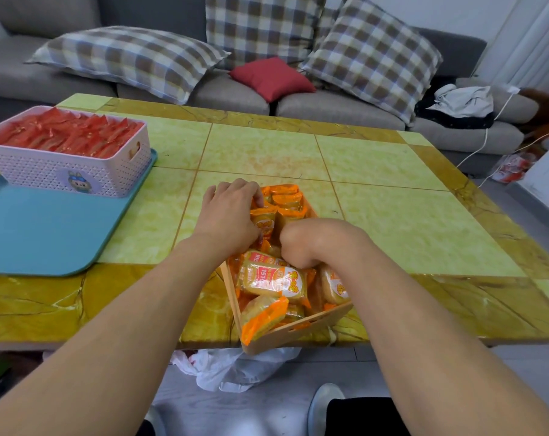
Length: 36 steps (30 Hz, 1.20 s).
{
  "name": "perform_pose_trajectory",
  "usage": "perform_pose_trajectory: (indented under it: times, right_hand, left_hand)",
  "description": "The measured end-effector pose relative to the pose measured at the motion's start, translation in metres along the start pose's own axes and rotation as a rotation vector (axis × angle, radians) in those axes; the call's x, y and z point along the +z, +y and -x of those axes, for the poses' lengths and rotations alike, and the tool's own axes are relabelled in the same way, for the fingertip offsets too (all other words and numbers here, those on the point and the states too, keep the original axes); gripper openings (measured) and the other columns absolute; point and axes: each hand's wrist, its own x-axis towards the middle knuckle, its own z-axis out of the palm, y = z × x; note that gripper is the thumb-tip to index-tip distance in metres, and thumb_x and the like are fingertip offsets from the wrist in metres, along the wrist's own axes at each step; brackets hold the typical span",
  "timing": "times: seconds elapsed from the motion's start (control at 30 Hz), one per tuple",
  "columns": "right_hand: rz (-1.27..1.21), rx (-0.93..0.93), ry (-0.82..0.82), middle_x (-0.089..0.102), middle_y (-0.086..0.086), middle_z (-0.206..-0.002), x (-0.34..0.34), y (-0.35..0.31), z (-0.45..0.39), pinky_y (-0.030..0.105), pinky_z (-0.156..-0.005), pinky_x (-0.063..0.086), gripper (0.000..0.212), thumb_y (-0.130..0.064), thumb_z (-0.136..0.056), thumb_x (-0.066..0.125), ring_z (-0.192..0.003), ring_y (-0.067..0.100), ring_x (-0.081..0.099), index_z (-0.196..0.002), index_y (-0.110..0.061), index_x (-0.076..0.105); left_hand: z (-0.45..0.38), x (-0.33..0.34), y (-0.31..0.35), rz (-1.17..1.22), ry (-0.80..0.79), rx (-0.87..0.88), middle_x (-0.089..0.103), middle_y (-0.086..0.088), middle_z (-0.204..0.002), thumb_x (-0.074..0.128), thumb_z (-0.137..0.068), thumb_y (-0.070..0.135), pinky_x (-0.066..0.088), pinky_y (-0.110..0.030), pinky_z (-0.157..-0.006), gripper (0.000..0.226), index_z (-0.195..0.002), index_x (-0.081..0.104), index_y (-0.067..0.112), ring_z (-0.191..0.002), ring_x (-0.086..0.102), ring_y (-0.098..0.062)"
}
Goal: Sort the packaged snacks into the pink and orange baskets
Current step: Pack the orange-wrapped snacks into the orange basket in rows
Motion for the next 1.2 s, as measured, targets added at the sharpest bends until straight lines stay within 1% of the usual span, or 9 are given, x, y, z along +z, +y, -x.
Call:
perform_pose_trajectory:
  times: [0.2,0.4,0.5,0.63,0.77,0.83,0.93,1.0,1.2]
  right_hand:
    - [0.069,0.008,0.001,0.048,0.002,-0.074,0.002,-0.004,-0.001,0.031,-0.071,0.044,0.018,-0.006,-0.100,0.050,-0.082,0.023,0.055,-0.105,-0.009,0.066]
    - [0.046,0.032,-0.042,0.047,0.002,-0.074,0.000,-0.004,-0.003,0.033,-0.073,0.043,0.016,-0.008,-0.100,0.047,-0.083,0.024,0.053,-0.085,-0.009,0.053]
    - [0.069,0.037,-0.081,0.050,0.004,-0.079,-0.001,-0.005,-0.005,0.037,-0.087,0.051,0.015,-0.009,-0.100,0.045,-0.090,0.026,0.055,-0.088,-0.009,0.053]
    - [0.118,0.050,-0.098,0.061,0.012,-0.121,-0.003,-0.008,-0.004,0.043,-0.107,0.045,0.022,-0.015,-0.102,0.045,-0.113,0.032,0.056,-0.113,-0.010,0.063]
    - [0.113,0.111,-0.085,0.049,0.014,-0.142,-0.003,-0.008,-0.003,0.050,-0.116,0.031,0.037,-0.018,-0.099,0.048,-0.141,0.039,0.031,-0.135,-0.010,0.057]
    - [0.040,0.142,-0.039,0.046,0.012,-0.144,-0.005,-0.008,0.006,0.045,-0.114,0.035,0.041,-0.018,-0.098,0.051,-0.144,0.037,0.026,-0.139,-0.012,0.052]
    - [-0.078,0.177,0.071,0.049,0.011,-0.136,-0.007,-0.006,0.018,0.037,-0.093,0.043,0.043,-0.016,-0.096,0.057,-0.133,0.031,0.041,-0.138,-0.013,0.049]
    - [-0.083,0.175,0.202,0.053,0.012,-0.129,-0.005,-0.002,0.021,0.034,-0.081,0.038,0.037,-0.015,-0.095,0.059,-0.122,0.029,0.049,-0.131,-0.014,0.052]
    - [-0.126,0.112,0.402,0.064,0.003,-0.111,-0.006,0.013,0.019,0.031,-0.074,0.038,0.026,-0.010,-0.089,0.065,-0.102,0.023,0.058,-0.111,-0.024,0.064]
  left_hand:
    - [0.001,-0.001,-0.001,0.001,-0.004,0.013,0.056,0.008,-0.125,0.085,-0.070,0.036,0.027,-0.039,-0.114,0.046,-0.105,0.056,0.035,-0.123,0.047,-0.022]
    - [0.003,-0.004,-0.002,0.024,-0.012,0.022,0.056,0.009,-0.127,0.083,-0.069,0.052,0.025,-0.040,-0.115,0.048,-0.106,0.058,0.035,-0.127,0.045,-0.021]
    - [0.003,-0.004,-0.002,0.082,0.028,0.009,0.059,0.010,-0.124,0.078,-0.075,0.054,0.026,-0.038,-0.113,0.038,-0.102,0.060,0.035,-0.124,0.048,-0.020]
    - [0.003,-0.003,-0.002,0.090,0.038,-0.010,0.062,0.011,-0.119,0.079,-0.075,0.053,0.029,-0.038,-0.113,0.036,-0.099,0.060,0.035,-0.120,0.051,-0.019]
    - [0.001,-0.004,0.000,0.084,0.040,-0.031,0.062,0.010,-0.118,0.084,-0.071,0.050,0.029,-0.037,-0.113,0.038,-0.097,0.061,0.034,-0.118,0.052,-0.019]
    - [0.001,-0.004,0.000,0.076,0.037,-0.032,0.062,0.010,-0.119,0.085,-0.069,0.048,0.029,-0.037,-0.113,0.039,-0.094,0.059,0.034,-0.119,0.051,-0.019]
    - [0.002,-0.005,0.001,0.064,0.018,-0.034,0.062,0.010,-0.121,0.087,-0.066,0.045,0.029,-0.038,-0.114,0.040,-0.090,0.057,0.036,-0.121,0.051,-0.020]
    - [0.002,-0.004,0.001,0.054,0.015,-0.031,0.062,0.010,-0.122,0.087,-0.065,0.046,0.029,-0.038,-0.115,0.040,-0.090,0.057,0.036,-0.122,0.050,-0.020]
    - [0.002,-0.004,-0.005,0.126,0.017,-0.003,0.064,0.009,-0.118,0.086,-0.068,0.047,0.033,-0.039,-0.110,0.036,-0.089,0.058,0.037,-0.118,0.052,-0.020]
